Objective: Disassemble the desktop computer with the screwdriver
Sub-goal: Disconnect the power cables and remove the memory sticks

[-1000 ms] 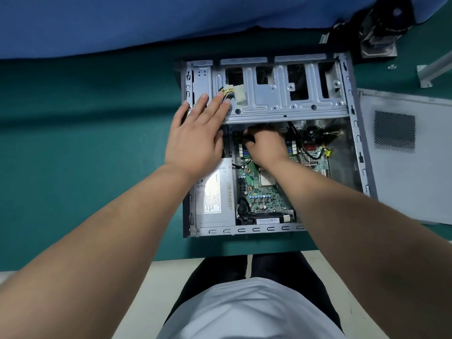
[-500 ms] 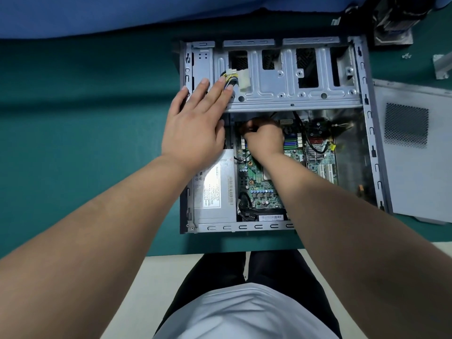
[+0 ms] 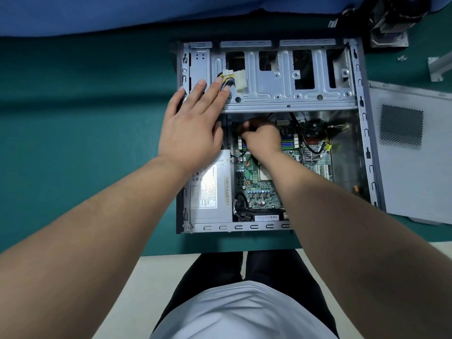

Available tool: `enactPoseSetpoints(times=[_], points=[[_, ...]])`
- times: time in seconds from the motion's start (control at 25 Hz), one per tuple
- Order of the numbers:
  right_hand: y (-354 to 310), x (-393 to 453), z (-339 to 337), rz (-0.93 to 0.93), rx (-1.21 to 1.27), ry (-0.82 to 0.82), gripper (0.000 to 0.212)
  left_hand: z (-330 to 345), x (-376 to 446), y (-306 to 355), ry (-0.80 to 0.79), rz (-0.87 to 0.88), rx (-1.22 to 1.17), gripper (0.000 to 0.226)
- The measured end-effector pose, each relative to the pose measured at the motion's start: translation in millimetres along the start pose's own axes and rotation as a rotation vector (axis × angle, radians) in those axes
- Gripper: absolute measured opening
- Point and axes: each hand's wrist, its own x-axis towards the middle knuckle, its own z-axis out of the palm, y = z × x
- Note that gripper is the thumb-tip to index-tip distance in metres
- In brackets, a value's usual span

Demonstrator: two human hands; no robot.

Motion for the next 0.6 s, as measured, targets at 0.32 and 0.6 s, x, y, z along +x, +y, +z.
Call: enactPoseSetpoints(times=[0.32, 0.6], points=[[3.4, -13.9, -21.9, -0.166, -0.099, -0.114, 0.040, 0.5, 0.1, -0.5, 0.007, 0.003, -0.011, 0.065], [16.4, -64.6, -58.2, -0.310, -0.274, -0.288, 0.056, -1.0, -1.5, -0.4, 0.001, 0.003, -0.032, 0.066]])
